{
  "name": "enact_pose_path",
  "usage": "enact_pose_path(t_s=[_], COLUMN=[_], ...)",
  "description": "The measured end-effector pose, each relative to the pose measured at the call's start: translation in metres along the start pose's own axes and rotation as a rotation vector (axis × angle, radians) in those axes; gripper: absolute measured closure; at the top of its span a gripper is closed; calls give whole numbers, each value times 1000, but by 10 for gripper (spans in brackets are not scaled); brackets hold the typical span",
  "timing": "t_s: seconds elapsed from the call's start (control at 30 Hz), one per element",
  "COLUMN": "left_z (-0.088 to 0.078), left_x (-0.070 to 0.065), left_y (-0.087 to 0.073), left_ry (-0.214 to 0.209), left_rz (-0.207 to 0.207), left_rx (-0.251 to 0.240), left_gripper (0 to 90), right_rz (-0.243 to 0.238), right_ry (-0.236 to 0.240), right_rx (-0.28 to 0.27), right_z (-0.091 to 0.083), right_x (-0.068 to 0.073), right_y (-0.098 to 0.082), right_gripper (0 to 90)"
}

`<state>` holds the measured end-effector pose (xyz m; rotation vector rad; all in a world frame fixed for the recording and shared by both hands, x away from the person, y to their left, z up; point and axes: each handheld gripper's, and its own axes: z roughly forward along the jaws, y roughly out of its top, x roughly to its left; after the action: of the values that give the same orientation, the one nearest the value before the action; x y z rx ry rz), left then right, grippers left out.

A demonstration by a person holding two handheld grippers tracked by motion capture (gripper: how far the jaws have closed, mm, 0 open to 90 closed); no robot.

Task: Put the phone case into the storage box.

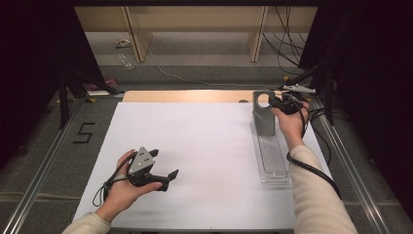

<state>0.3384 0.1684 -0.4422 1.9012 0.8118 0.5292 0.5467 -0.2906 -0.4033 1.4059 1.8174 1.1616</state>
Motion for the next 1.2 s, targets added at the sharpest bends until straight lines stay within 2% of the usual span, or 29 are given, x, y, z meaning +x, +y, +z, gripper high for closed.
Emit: enact_pose_path(t_s=[0.53, 0.7, 0.9, 1.03, 1.2], left_z=[0, 0, 0, 0, 0], left_x=[0, 0, 0, 0, 0], left_y=[0, 0, 0, 0, 0], left_ry=[-1, -1, -1, -2, -1], left_rz=[0, 1, 1, 1, 1], left_rx=[0, 1, 1, 1, 1], left_gripper=[45, 45, 45, 45, 45], right_rz=[-5, -9, -36, -53, -43], right_ry=[-19, -31, -50, -70, -92], right_rx=[-2, -1, 3, -3, -12], right_z=[3, 6, 9, 10, 10], right_x=[-1, 0, 1, 2, 1], right_y=[-2, -3, -3, -2, -1], right_gripper=[745, 639, 503, 437, 404])
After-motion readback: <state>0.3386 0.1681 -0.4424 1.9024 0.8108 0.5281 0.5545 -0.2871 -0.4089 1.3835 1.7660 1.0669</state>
